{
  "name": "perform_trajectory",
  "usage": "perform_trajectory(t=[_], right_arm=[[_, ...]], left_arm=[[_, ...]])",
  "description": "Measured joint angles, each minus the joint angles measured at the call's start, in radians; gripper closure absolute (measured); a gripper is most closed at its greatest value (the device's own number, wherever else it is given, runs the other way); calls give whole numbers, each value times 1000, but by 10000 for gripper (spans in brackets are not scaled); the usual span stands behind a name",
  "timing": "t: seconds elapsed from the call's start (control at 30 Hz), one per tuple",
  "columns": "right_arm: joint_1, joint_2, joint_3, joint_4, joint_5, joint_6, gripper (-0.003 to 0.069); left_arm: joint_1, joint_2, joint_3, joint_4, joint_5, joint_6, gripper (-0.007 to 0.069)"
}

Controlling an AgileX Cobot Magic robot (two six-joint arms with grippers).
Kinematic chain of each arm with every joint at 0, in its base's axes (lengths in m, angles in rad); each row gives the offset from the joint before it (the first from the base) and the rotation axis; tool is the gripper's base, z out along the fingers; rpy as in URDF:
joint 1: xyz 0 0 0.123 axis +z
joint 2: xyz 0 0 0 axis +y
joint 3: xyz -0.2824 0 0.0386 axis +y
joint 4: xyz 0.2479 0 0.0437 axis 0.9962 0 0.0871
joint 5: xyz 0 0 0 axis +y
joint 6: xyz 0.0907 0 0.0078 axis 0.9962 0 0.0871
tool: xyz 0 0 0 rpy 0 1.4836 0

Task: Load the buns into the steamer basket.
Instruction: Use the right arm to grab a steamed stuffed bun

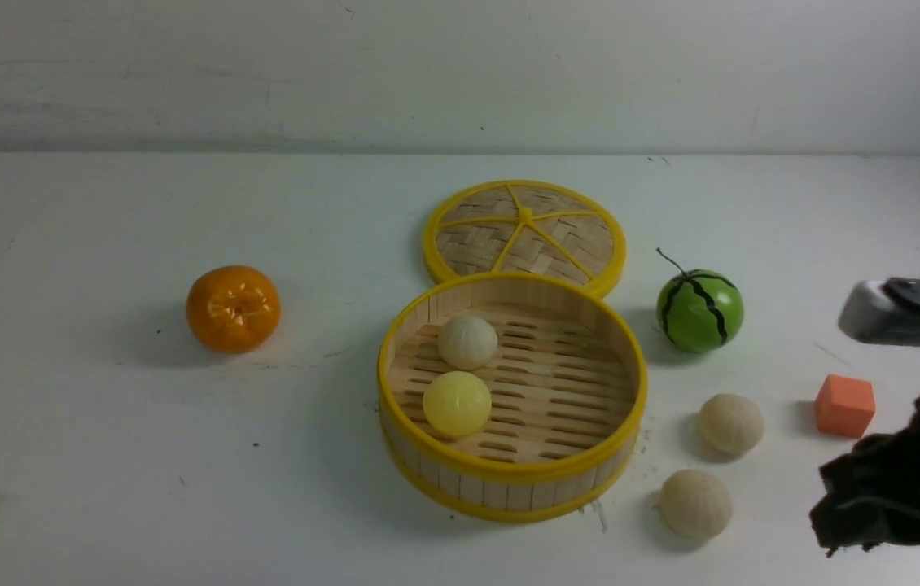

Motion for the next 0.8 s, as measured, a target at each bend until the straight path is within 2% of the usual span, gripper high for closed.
perform_trajectory(t=[0.17,0.3,0.63,0.8], right_arm=[[106,189,-111,-98,-44,86,418],[148,325,-194,-178,-58,137,418],[150,447,-253,-214,-119,177,418],[114,486,-253,-214,-155,181,418]], left_arm=[[0,0,0,0,2,-1,638],[0,0,0,0,2,-1,638],[0,0,0,0,3,-1,638],[0,0,0,0,3,-1,638]])
